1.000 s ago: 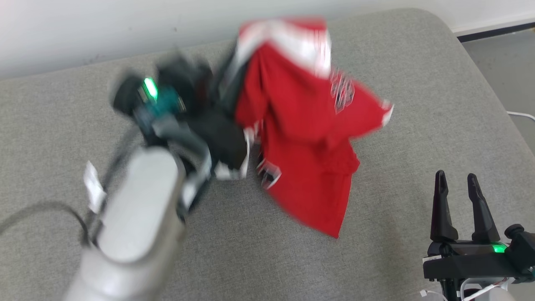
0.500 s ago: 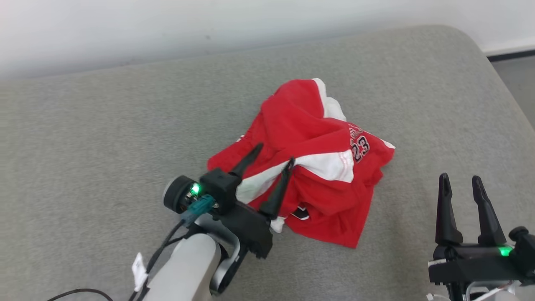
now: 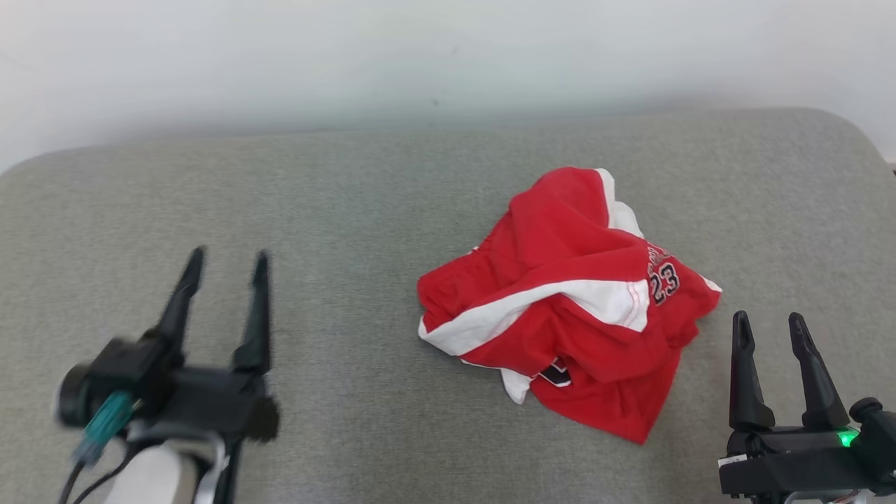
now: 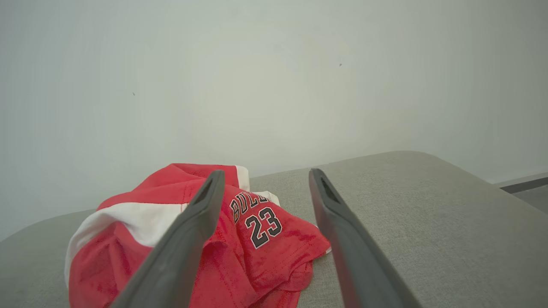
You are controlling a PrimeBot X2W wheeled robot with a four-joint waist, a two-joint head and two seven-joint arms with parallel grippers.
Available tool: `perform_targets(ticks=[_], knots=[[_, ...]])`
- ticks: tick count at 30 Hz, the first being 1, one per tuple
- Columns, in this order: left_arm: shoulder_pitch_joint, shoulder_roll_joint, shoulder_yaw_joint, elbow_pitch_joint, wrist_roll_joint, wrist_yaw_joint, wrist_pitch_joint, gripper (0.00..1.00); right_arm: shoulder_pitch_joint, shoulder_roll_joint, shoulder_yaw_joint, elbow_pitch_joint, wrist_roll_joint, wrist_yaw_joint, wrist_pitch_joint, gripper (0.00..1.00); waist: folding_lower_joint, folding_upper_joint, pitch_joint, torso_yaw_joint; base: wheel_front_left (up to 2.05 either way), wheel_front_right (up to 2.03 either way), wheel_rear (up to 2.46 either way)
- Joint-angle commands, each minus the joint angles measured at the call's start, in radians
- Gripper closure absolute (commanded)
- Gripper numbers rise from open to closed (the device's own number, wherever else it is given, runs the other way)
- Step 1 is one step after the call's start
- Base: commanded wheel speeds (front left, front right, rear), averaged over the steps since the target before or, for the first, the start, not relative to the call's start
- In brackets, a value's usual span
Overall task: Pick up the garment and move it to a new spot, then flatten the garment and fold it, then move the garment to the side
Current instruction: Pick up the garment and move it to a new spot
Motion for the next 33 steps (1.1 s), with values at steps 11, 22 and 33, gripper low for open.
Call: perform_targets(ticks=[11, 22, 33], knots=[[0.276, -0.029, 0.216, -0.153, 0.044, -0.001, -0.002, 0.00, 0.022, -0.007, 0.018, -0.010, -0.007, -0.002, -0.001, 0.00, 0.0001, 0.0001, -0.020, 0.041, 0.00, 0.00, 0.00], [0.353, -0.134, 0.292, -0.164, 0.114, -0.112, -0.002, 0.00, 0.029, -0.015, 0.026, 0.003, 0.012, -0.002, -0.001, 0.00, 0.0001, 0.0001, -0.009, 0.038, 0.00, 0.00, 0.00], [0.336, -0.182, 0.327, -0.137, 0.164, -0.168, -0.002, 0.00, 0.030, -0.017, 0.039, 0.009, 0.013, -0.002, -0.001, 0.00, 0.0001, 0.0001, -0.002, 0.029, 0.00, 0.00, 0.00]])
